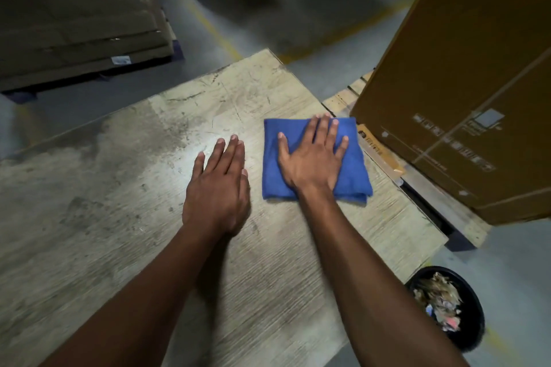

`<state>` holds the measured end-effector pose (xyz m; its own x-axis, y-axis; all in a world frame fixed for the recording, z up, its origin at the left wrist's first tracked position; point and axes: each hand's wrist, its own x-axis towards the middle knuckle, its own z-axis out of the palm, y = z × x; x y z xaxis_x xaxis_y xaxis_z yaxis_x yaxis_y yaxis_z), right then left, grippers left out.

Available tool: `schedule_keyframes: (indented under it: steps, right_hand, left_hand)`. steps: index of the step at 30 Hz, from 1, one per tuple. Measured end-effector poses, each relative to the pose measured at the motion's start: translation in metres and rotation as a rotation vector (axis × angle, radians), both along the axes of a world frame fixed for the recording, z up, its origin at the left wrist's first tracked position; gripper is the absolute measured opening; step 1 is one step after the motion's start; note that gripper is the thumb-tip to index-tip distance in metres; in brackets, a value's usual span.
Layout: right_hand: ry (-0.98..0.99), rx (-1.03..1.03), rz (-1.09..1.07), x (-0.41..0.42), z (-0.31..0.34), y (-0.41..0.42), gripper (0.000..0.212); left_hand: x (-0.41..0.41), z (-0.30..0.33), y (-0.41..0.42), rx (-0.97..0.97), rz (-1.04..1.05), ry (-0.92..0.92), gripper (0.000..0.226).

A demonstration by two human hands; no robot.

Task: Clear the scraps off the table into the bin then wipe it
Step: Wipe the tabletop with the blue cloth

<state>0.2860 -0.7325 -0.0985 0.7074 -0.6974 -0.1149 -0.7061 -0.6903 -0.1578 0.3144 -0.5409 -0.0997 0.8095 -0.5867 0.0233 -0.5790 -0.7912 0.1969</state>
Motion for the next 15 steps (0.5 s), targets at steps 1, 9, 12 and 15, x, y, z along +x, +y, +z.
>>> schedule_keyframes:
  steps: [1, 9, 12, 15]
  right_hand:
    - [-0.01, -0.001, 0.022, 0.02, 0.0, -0.008, 0.098]
    - [-0.028, 0.002, 0.001, 0.016, 0.0, -0.025, 0.094]
    - [-0.036, -0.004, -0.153, -0.061, 0.0, -0.021, 0.095]
    - [-0.035, -0.023, -0.292, -0.133, -0.001, -0.011, 0.096]
  left_hand:
    - [0.0, 0.0, 0.0, 0.002, -0.002, -0.007, 0.062]
    - [-0.002, 0.003, 0.002, 0.012, -0.008, -0.013, 0.063]
    - [-0.003, 0.004, 0.002, 0.008, -0.016, -0.004, 0.063]
    - [-0.003, 0.004, 0.004, 0.002, -0.019, -0.003, 0.063]
